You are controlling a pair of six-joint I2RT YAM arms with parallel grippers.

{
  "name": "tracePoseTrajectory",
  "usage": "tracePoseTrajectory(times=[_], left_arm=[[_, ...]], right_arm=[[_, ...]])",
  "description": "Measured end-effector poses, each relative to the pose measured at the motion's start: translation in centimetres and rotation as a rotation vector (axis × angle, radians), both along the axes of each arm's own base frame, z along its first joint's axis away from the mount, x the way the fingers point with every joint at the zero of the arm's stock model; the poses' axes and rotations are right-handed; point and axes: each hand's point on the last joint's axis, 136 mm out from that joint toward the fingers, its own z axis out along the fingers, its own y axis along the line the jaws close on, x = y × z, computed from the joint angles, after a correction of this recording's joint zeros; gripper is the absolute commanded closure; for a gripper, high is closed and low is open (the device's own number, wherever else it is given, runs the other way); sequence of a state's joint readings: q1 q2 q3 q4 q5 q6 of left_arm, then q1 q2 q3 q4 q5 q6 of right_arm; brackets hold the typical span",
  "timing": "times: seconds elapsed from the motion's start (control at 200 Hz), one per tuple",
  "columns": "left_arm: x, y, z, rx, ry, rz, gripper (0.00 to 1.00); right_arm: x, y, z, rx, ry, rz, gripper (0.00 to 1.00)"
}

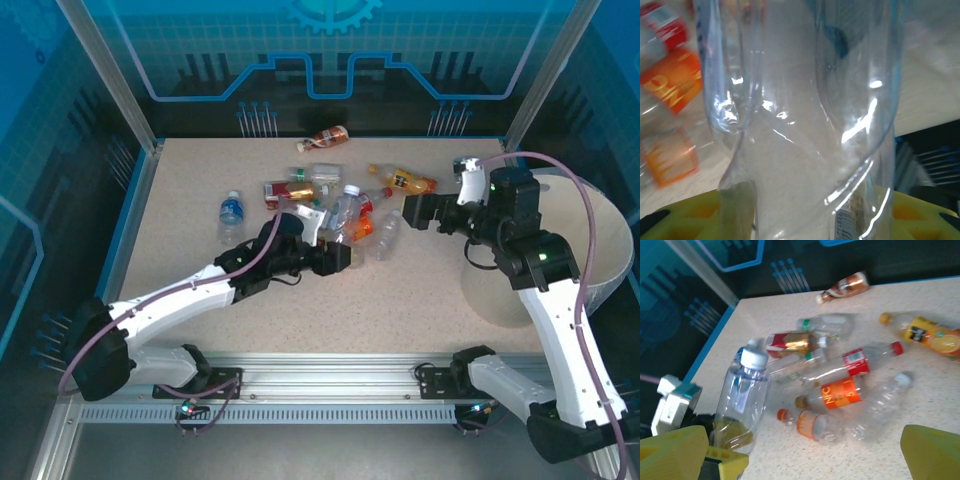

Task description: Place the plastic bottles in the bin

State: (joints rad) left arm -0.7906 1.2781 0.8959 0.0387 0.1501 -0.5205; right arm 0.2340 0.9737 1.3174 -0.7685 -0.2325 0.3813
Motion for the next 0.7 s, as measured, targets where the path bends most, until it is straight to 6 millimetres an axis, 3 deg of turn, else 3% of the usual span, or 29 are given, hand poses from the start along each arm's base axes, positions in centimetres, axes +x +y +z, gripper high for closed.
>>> tracePoseTrajectory(times=[0.135,0.265,0.415,0.625,0.7], left_arm=[[-0.3,-2.4,4.1,-0.139,-0.080,-0.107,0.49],[-0.9,-4.2,6.5,-0.250,-0.118,-0.203,0.50],[-1.3,-5.9,7.4,-0.333,-0.105,-0.295,0.50],[-1.9,-6.8,8.0,-0.397,-0.091,-0.361,0.50],[-2.2,-6.9,8.4,-0.421,-0.090,-0.383,0.49]], right_arm=[[0.6,2.3,-0.6,0.035,0.032,0.092,0.00],[0.9,4.3,-0.7,0.074,0.048,0.170,0.00],[1.1,5.8,0.5,0.140,0.009,0.219,0.00],[1.9,6.3,0.9,0.185,-0.006,0.198,0.00],[2.3,6.3,0.5,0.196,-0.001,0.173,0.08]])
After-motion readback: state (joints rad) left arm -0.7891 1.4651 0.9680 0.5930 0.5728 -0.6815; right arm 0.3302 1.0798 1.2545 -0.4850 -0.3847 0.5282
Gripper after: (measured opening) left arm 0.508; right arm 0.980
